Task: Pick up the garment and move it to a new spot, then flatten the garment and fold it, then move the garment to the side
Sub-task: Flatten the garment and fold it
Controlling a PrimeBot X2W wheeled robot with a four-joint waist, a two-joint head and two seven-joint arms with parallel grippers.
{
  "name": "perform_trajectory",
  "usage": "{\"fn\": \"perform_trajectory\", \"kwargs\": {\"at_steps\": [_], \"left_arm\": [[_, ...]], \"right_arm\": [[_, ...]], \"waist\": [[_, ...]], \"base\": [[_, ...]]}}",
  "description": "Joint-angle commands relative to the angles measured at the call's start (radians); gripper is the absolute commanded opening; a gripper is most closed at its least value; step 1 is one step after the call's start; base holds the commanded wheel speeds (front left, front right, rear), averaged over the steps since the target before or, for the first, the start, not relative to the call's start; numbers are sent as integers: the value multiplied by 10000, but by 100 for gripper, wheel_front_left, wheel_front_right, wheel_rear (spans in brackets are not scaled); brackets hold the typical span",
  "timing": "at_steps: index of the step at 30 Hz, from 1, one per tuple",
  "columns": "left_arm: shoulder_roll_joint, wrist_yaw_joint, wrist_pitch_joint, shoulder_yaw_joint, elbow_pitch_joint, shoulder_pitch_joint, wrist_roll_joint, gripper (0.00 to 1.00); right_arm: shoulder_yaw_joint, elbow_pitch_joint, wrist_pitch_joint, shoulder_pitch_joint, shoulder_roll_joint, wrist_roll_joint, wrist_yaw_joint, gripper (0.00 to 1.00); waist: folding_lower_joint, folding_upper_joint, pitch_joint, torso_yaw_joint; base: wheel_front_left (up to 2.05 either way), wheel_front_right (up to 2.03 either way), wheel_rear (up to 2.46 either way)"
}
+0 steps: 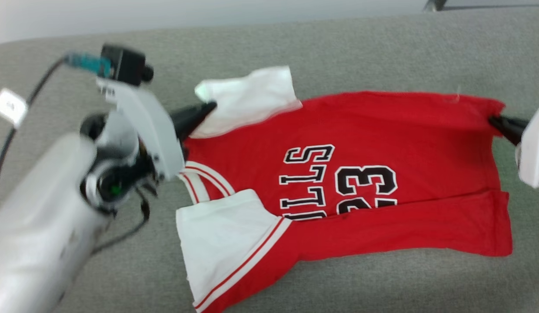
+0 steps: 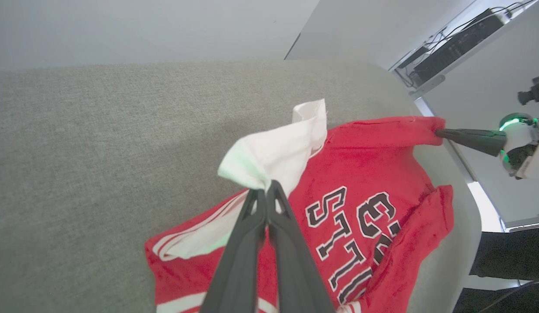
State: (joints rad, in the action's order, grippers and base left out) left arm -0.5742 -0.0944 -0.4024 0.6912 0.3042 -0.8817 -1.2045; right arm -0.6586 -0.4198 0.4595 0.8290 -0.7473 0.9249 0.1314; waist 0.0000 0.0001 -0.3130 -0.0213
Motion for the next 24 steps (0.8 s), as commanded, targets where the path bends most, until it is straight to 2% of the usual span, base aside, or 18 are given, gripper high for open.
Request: {"fn": "perform_trajectory", "kwargs": {"at_steps": [1, 7, 15, 20, 24], "left_arm": [[-41, 53, 44, -32, -115, 209, -46, 0], [-947, 892, 849, -310, -2614, 2564, -359, 0], [-1963, 1917, 1918, -670, -4873, 5166, -584, 0], [-2170, 2221, 2234, -659, -5666, 6065, -687, 0], [-2110, 2424, 2543, -672, -5604, 6356, -510, 0]], "right_arm": [[39, 30, -48, -196, -85, 36, -16, 0], [371, 793, -97, -1622, -713, 338, -16, 0], [1186, 1231, -43, -2868, -936, 187, -16, 0], [1723, 1423, 148, -3353, -847, 37, -16, 0], [2063, 1425, 333, -3564, -632, -212, -16, 0]], "waist": [[0, -1, 233, 260], [0, -1, 287, 371], [0, -1, 138, 410], [0, -1, 58, 447], [0, -1, -35, 415]], "base": [[0, 0, 0], [0, 0, 0], [0, 0, 0], [0, 0, 0], [0, 0, 0]]}}
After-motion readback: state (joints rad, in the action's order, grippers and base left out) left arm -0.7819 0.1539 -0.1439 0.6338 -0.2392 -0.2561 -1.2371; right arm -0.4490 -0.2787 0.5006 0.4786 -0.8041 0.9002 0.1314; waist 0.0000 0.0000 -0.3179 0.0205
